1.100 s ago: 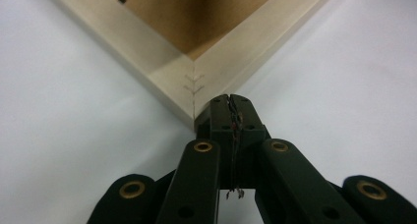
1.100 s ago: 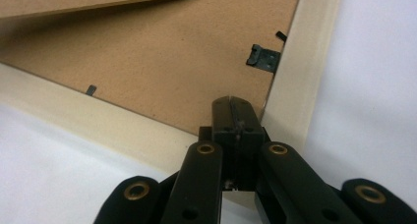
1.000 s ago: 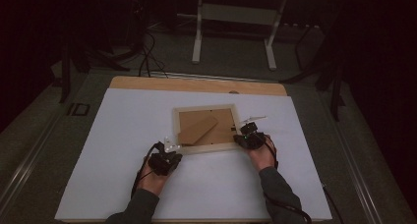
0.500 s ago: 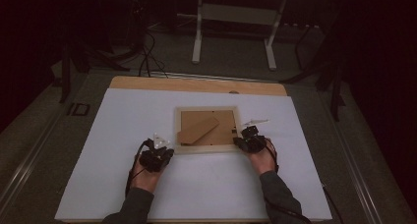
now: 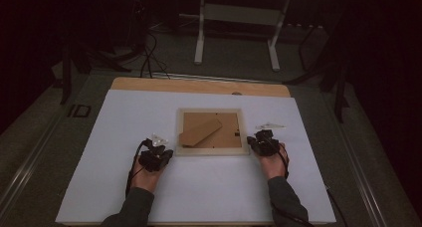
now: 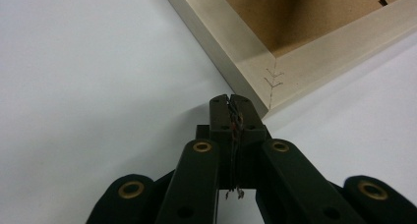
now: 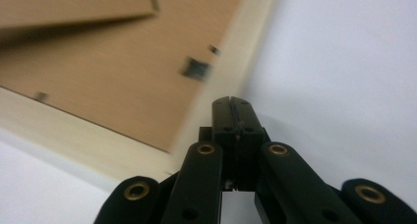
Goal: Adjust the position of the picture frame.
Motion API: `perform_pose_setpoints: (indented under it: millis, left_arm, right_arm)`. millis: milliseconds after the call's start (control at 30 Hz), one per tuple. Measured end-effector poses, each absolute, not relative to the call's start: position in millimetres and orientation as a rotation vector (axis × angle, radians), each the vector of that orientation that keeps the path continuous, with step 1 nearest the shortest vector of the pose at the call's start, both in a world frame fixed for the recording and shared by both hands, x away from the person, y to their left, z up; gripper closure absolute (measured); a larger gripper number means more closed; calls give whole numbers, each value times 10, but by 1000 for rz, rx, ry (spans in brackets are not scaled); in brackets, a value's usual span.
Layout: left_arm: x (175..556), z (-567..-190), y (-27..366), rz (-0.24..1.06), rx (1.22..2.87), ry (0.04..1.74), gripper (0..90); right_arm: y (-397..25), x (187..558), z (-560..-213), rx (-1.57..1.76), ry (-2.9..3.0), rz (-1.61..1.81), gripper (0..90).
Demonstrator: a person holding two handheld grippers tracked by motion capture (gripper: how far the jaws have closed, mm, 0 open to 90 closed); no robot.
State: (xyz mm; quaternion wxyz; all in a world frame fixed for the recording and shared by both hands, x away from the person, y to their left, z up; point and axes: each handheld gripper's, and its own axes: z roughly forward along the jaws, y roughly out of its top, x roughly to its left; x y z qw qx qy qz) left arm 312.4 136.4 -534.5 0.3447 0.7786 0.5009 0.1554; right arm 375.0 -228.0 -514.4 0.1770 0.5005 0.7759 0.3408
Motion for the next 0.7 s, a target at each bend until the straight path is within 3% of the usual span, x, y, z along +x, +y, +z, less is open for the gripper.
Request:
perform_pose_setpoints:
  millis: [700]
  left_arm:
    - [3196, -5377, 1397, 394, 1980, 1311, 885]
  right_arm:
    - [-2280, 3749, -5283, 1486, 2251, 962, 900]
